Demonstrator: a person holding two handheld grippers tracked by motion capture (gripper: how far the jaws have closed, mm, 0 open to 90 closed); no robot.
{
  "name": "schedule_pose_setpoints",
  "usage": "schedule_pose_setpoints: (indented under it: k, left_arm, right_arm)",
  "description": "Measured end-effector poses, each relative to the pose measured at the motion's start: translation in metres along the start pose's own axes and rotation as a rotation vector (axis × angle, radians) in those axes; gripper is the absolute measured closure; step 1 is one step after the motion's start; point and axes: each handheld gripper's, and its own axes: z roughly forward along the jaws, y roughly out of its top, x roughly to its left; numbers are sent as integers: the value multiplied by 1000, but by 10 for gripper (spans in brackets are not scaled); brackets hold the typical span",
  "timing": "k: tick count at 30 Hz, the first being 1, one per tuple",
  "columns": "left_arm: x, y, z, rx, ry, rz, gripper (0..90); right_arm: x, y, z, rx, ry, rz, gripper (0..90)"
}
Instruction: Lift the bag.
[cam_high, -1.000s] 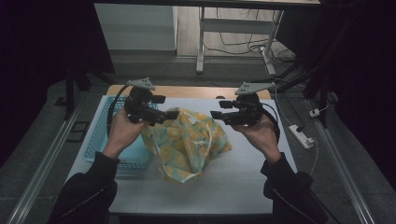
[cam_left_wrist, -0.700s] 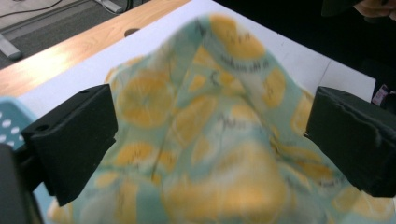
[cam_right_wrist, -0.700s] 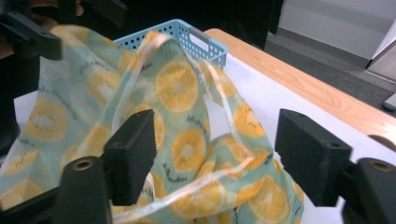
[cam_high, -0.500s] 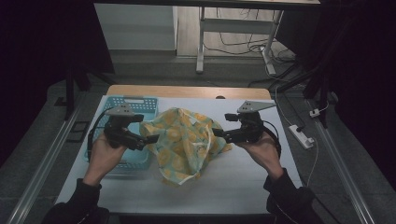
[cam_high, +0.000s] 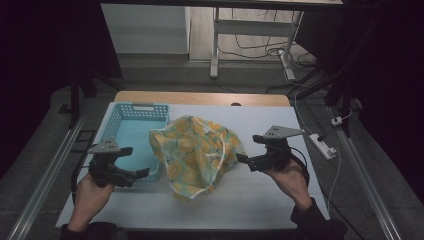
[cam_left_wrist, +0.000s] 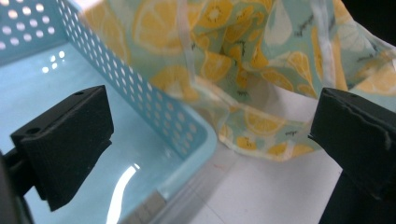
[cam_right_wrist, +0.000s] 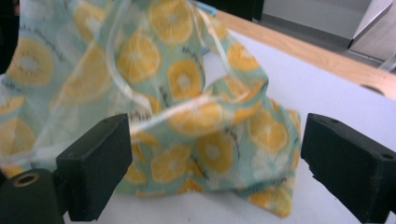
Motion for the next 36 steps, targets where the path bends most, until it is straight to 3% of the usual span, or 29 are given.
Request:
schedule_pose_setpoints:
  k: [12, 23, 30, 36]
  left_arm:
    - [-5, -41, 3, -15, -4, -66, 0]
    - [-12, -68, -7, -20, 62, -98, 0]
    - [-9, -86, -10, 10, 85, -127, 0]
    - [-6, -97, -6, 57, 104, -134, 0]
  right_arm:
    - [5, -41, -10, 36, -40, 24, 30]
    - [4, -85, -35, 29, -124, 67, 14]
    - [0, -114, -54, 44, -204, 96, 8]
    - [-3, -133, -59, 110, -235, 110, 8]
